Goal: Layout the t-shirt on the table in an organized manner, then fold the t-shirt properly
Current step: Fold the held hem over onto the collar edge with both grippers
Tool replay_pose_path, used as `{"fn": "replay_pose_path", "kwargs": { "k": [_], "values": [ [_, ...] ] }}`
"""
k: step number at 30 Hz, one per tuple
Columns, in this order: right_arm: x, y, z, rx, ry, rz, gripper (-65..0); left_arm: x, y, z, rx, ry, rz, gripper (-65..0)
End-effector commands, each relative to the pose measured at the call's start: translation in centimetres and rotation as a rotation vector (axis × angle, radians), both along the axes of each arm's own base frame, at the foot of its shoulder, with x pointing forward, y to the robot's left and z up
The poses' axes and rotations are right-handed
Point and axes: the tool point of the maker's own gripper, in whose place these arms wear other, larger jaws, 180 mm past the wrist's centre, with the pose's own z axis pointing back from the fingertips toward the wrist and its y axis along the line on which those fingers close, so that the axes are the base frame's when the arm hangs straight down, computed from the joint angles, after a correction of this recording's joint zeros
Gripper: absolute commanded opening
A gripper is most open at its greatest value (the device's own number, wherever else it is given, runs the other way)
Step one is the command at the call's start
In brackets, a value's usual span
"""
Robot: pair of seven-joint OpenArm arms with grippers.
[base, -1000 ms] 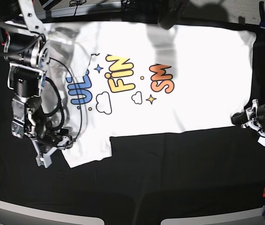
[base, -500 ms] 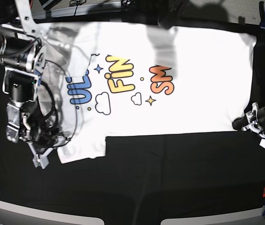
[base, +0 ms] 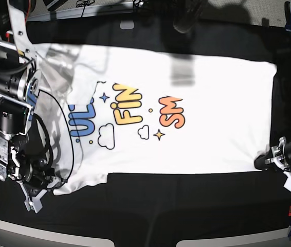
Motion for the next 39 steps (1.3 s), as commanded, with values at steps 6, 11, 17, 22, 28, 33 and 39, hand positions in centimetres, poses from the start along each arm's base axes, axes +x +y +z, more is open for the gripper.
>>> {"fn": "replay_pose_path", "kwargs": {
  "k": [6, 11, 17, 22, 28, 33, 39],
  "values": [
    [0.2, 0.7, 3.0, -0.002, -0.119, 0.086, -65.0, -0.8, 0.8, -0.4, 0.003, -0.01, 0.011, -65.0],
    [-3.3, 1.8, 2.0, -0.033, -0.148, 0.129, -65.0, -2.8, 1.5, -3.2, 0.188, -0.038, -0.038, -65.0],
    [-8.8, 3.6, 0.9, -0.081, -0.156, 0.204, -65.0, -4.2, -0.9, -2.0, 0.277, -0.11, -0.104, -65.0],
    [-12.3, 3.4, 0.5, -0.092, -0.153, 0.203, -65.0, -6.2, -2.9, -0.9, 0.385, -0.153, -0.18, -65.0],
    [-16.2, 0.6, -0.2, -0.126, -0.127, 0.127, -65.0, -8.6, -3.7, -0.4, 0.524, -0.189, -0.2, -65.0],
    [-19.6, 0.7, -1.5, -0.141, -0.08, 0.14, -65.0, -11.9, -5.5, -1.2, 0.525, -0.176, -0.261, -65.0],
    [-21.2, 1.1, -2.6, -0.109, -0.041, 0.146, -65.0, -14.9, -4.4, -3.6, 0.627, -0.1, -0.296, -65.0]
  ]
}}
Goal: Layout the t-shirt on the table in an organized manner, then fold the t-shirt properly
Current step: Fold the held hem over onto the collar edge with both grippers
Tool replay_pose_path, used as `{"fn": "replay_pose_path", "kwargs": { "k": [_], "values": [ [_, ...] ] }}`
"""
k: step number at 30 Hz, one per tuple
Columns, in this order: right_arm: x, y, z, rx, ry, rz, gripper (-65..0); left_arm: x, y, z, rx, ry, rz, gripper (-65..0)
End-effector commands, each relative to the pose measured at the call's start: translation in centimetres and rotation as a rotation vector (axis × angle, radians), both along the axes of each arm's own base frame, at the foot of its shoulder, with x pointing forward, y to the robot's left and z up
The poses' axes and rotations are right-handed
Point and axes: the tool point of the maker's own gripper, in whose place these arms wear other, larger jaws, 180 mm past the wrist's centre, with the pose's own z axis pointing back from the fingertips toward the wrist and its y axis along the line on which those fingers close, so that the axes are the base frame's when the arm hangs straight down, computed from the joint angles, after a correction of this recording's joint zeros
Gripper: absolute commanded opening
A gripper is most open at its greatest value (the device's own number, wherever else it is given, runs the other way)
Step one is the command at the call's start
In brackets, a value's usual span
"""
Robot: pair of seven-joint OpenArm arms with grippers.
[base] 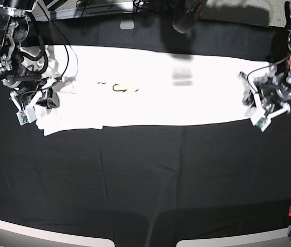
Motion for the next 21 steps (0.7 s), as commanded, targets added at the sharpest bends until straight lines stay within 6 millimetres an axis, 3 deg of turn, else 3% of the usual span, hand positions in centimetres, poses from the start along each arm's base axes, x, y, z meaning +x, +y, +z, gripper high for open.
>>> {"fn": "replay_pose_path", "kwargs": {
  "k": [1, 7, 12, 17, 21],
  "values": [
    [0.7, -0.3, 1.2, -0.014, -0.034, 0.011, -65.0, 1.0, 0.5, 1.2, 0.009, -0.047, 0.007, -65.0],
    [0.1, -0.5, 0.6, -0.029, 0.01, 0.014, -65.0, 0.1, 1.1, 0.5, 0.047, -0.004, 0.01, -65.0],
    [-0.2, -0.5, 0.5, -0.042, 0.032, 0.02, -65.0, -0.1, 1.7, 1.5, 0.101, 0.016, 0.028, -65.0],
    [0.2, 1.0, 2.7, -0.023, -0.003, 0.062, -65.0, -0.9, -0.2, 3.4, 0.101, -0.031, -0.032, -65.0],
    [0.2, 1.3, 3.7, -0.051, -0.016, 0.082, -65.0, -2.1, -1.0, 3.4, 0.091, -0.029, -0.055, -65.0]
  ]
}}
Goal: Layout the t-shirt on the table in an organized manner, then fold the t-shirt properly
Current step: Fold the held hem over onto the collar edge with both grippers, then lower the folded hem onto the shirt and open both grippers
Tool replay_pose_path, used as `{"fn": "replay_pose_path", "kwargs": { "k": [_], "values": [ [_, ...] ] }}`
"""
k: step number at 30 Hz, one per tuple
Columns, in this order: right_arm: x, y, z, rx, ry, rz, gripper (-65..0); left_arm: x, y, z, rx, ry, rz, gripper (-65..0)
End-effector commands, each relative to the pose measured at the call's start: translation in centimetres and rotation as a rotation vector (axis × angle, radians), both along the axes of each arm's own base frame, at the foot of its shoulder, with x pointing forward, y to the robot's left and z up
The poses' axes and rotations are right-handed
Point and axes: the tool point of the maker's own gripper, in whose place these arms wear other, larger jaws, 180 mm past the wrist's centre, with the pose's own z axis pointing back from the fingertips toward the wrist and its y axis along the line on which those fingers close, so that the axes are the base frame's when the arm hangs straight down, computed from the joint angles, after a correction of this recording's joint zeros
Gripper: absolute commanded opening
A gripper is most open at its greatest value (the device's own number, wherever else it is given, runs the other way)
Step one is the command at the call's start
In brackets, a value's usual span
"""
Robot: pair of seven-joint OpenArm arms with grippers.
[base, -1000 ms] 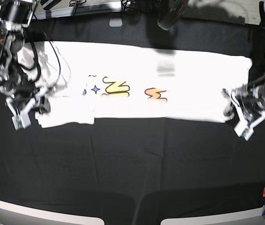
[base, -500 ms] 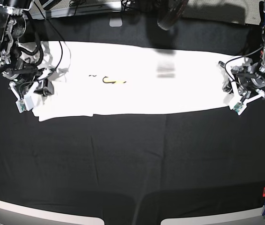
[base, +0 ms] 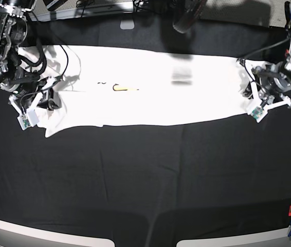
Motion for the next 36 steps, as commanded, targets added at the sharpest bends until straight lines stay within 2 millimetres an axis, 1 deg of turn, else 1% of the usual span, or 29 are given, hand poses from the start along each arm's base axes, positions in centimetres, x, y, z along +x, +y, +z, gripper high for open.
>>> {"fn": "replay_pose_path", "kwargs": {
  "k": [1, 3, 6, 8, 11, 13, 16, 20, 24, 27, 30, 36],
  "values": [
    [0.6, -0.3, 1.2, -0.014, -0.034, 0.011, -65.0, 0.3, 0.4, 0.7, 0.01, -0.021, -0.001, -65.0],
    [0.2, -0.5, 0.7, -0.031, 0.0, 0.012, -65.0, -0.3, 0.6, 0.2, 0.022, -0.006, 0.0, -65.0],
    [-0.2, -0.7, 0.3, -0.042, 0.026, 0.012, -65.0, -0.7, 1.7, -0.3, 0.088, -0.002, 0.004, -65.0],
    [-0.3, -0.9, 0.3, -0.045, 0.031, 0.006, -65.0, -0.3, 2.8, -0.3, 0.132, -0.018, 0.058, -65.0],
    [-0.8, -1.8, 0.1, -0.06, 0.065, -0.016, -65.0, 0.3, 4.7, 0.0, 0.219, -0.053, 0.116, -65.0],
    [-1.2, -2.3, 0.2, -0.049, 0.081, -0.03, -65.0, 0.5, 5.4, 0.2, 0.246, -0.067, 0.146, -65.0],
    [-1.0, -2.1, 0.9, 0.006, 0.059, -0.04, -65.0, 0.5, 5.3, 0.2, 0.234, -0.065, 0.152, -65.0],
    [-1.1, -2.1, 0.9, 0.008, 0.061, -0.041, -65.0, 0.4, 5.1, 0.1, 0.225, -0.061, 0.152, -65.0],
    [-1.8, -2.1, 0.3, 0.007, 0.081, -0.041, -65.0, 0.3, 5.3, 0.0, 0.231, -0.051, 0.155, -65.0],
    [-2.9, -2.2, -0.5, 0.006, 0.114, -0.041, -65.0, -0.2, 5.4, -0.2, 0.239, -0.021, 0.162, -65.0],
    [-3.8, -2.2, -1.0, 0.005, 0.136, -0.042, -65.0, -0.6, 5.0, -0.5, 0.209, -0.001, 0.162, -65.0],
    [-3.8, -2.3, -1.1, -0.001, 0.14, -0.043, -65.0, -0.4, 4.7, -0.5, 0.195, -0.016, 0.157, -65.0]
  ]
}}
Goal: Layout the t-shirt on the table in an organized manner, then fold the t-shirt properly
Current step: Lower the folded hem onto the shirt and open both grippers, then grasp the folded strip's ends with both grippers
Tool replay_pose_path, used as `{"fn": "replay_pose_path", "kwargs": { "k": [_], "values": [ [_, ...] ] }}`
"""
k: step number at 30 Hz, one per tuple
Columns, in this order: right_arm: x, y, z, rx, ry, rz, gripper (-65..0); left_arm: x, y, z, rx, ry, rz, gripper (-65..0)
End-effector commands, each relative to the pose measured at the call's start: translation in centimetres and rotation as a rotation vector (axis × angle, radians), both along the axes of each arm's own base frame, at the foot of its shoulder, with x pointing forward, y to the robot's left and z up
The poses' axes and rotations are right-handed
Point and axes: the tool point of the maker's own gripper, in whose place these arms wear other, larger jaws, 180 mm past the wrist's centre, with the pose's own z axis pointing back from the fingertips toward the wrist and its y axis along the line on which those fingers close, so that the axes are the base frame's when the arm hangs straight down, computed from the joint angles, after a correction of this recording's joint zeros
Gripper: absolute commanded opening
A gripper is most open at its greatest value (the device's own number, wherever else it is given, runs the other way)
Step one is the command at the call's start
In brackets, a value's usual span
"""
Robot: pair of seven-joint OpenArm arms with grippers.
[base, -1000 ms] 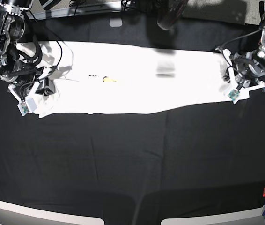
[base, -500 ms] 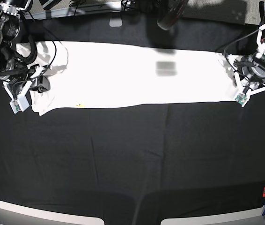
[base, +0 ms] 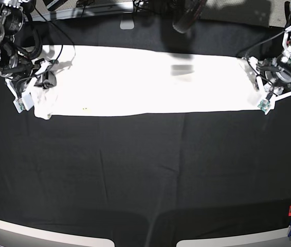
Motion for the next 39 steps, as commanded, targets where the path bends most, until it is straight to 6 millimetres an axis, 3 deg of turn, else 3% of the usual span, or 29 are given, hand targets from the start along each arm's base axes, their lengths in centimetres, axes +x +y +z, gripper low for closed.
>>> {"fn": "replay_pose_path", "kwargs": {
  "k": [1, 2, 5, 8, 12, 17, 22, 28, 32, 35, 37, 39],
  "values": [
    [0.7, -0.4, 1.1, -0.018, -0.038, 0.011, -65.0, 0.7, 0.5, 0.9, 0.015, -0.032, 0.003, -65.0],
    [0.7, -0.5, 1.0, -0.022, -0.036, 0.01, -63.0, 0.7, 0.5, 0.9, 0.015, -0.033, 0.003, -59.3],
    [0.5, -1.1, 0.7, -0.06, -0.02, 0.005, -44.5, 0.5, 0.7, 0.8, 0.022, -0.02, 0.009, -40.5],
    [0.0, -2.4, 0.1, -0.14, 0.014, -0.004, -38.6, 0.0, 1.4, 0.6, 0.042, 0.013, 0.048, -33.5],
    [-1.0, -4.1, -0.5, -0.228, 0.06, -0.022, -38.7, -1.3, 2.2, 0.2, 0.086, 0.091, 0.07, -33.4],
    [-1.2, -6.5, 0.6, -0.242, 0.036, -0.103, -38.7, -0.4, 2.5, 1.5, 0.122, 0.027, 0.092, -33.4],
    [-0.8, -8.2, 3.5, -0.161, -0.079, -0.203, -38.7, 1.1, 3.4, 4.3, 0.202, -0.101, 0.136, -33.4],
    [0.1, -9.3, 9.0, -0.017, -0.301, -0.29, -38.7, 2.4, 3.5, 7.3, 0.247, -0.227, 0.159, -33.4],
    [0.6, -8.5, 12.4, 0.141, -0.449, -0.295, -38.7, 3.0, 3.7, 8.8, 0.257, -0.303, 0.194, -33.4],
    [1.4, -6.2, 14.3, 0.284, -0.527, -0.238, -38.7, 3.9, 1.4, 8.9, 0.124, -0.345, 0.154, -33.4],
    [2.0, -4.9, 14.2, 0.318, -0.521, -0.199, -38.7, 3.8, 0.4, 8.6, 0.082, -0.333, 0.127, -33.4],
    [2.4, -3.5, 13.6, 0.336, -0.497, -0.16, -38.7, 3.3, 0.9, 8.1, 0.113, -0.299, 0.142, -33.4]
  ]
}}
